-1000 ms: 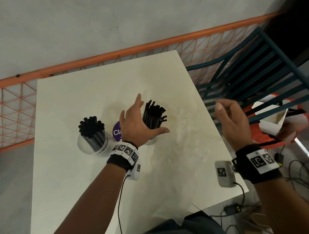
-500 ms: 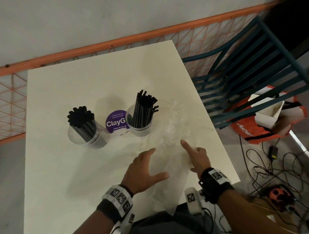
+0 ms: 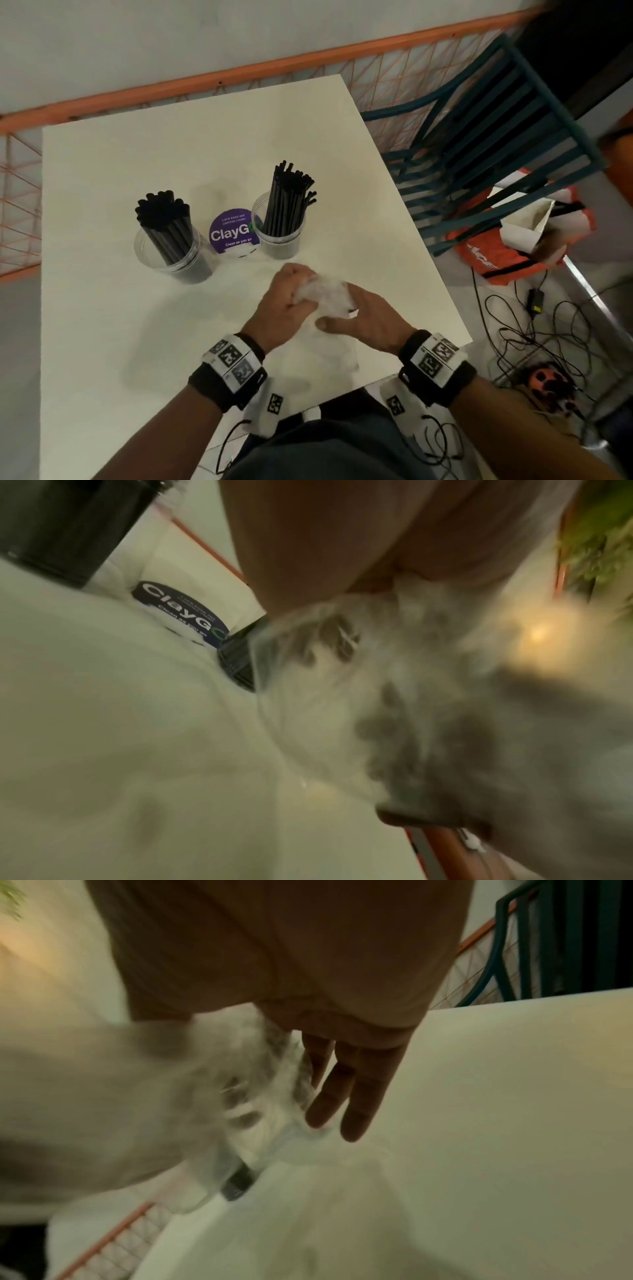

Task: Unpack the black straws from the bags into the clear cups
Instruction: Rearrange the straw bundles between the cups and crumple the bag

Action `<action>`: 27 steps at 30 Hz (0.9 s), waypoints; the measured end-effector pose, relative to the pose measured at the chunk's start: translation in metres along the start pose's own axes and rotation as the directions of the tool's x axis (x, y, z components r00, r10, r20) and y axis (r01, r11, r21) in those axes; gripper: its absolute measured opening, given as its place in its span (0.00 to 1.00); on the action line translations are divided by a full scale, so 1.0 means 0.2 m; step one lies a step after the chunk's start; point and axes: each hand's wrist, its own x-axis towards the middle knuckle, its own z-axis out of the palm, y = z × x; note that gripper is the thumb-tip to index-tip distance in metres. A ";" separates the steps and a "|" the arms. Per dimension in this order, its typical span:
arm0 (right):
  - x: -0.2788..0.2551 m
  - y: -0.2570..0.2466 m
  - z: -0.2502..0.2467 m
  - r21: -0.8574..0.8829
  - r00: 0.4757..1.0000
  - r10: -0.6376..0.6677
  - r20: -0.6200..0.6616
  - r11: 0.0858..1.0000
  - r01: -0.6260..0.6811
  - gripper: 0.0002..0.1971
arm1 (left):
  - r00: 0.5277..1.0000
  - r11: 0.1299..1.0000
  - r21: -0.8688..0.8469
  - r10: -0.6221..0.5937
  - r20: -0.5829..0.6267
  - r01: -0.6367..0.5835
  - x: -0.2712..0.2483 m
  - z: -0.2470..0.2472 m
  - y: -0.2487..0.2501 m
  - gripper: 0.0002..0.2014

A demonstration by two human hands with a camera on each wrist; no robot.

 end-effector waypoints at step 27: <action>-0.63 0.29 0.12 0.646 0.905 0.178 -0.386 0.752 0.128 0.25 | 0.944 0.855 0.402 0.314 0.101 -0.328 -0.33 0.71 0.24 0.15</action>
